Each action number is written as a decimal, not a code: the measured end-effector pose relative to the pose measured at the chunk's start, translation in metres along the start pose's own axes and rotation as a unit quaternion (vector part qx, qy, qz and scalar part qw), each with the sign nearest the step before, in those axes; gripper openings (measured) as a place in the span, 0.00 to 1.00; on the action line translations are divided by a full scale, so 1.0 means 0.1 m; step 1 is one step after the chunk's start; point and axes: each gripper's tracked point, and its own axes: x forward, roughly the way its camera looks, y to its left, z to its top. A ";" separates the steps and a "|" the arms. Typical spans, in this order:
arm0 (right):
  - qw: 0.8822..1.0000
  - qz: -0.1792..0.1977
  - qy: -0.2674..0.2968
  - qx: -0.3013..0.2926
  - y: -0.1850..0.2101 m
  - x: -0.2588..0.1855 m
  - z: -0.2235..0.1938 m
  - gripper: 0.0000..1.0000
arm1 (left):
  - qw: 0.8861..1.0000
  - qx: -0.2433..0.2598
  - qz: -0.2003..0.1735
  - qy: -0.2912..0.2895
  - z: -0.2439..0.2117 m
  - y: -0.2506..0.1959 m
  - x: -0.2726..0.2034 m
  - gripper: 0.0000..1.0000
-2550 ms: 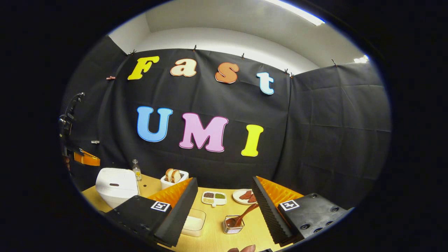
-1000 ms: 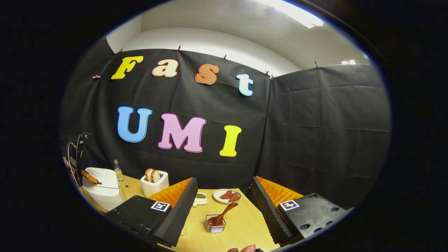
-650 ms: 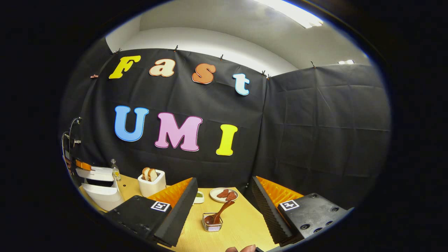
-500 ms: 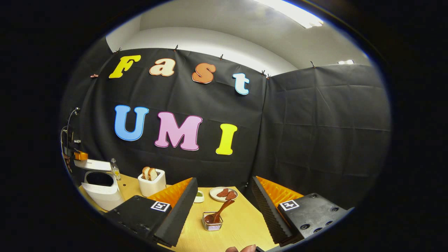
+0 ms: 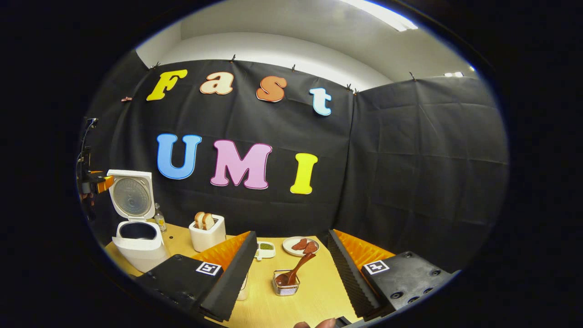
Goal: Close the left gripper, press the button to open the rice cooker; take a wooden spoon from the chopstick holder with the right hand, scoop a spoonful of rice and pour it into the rice cooker, then put the wooden spoon back into the chopstick holder.
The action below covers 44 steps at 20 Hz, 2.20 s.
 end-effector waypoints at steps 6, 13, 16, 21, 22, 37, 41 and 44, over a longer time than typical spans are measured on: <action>0.996 0.063 0.057 0.036 -0.18 0.39 -0.52 0.97 | 0.999 -0.036 0.015 0.015 0.01 -0.31 -0.38 0.97; 0.975 0.105 0.173 0.095 -0.42 1.22 -1.60 0.97 | 0.997 -0.019 0.075 0.027 0.01 -0.74 -0.67 0.96; 0.962 0.110 0.217 0.124 -0.46 1.51 -2.08 0.98 | 0.996 0.001 0.082 0.020 -0.02 -0.92 -0.77 0.96; 0.939 0.132 0.267 0.170 -0.31 1.92 -2.61 0.95 | 0.994 0.034 0.090 0.047 -0.12 -1.17 -0.84 0.96; 0.937 0.135 0.272 0.172 -0.27 2.00 -2.71 0.89 | 0.994 0.036 0.092 0.052 -0.13 -1.23 -0.85 0.96; 0.920 0.157 0.287 0.214 0.00 2.22 -2.96 0.14 | 0.986 0.066 0.134 0.079 -0.25 -1.20 -1.00 0.97; 0.930 0.144 0.267 0.206 -0.03 2.19 -2.77 0.08 | 0.989 0.053 0.118 0.078 -0.28 -1.08 -1.00 0.97; 0.940 0.119 0.236 0.214 -0.12 2.20 -2.44 0.08 | 0.991 0.048 0.099 0.074 -0.30 -0.94 -0.95 0.97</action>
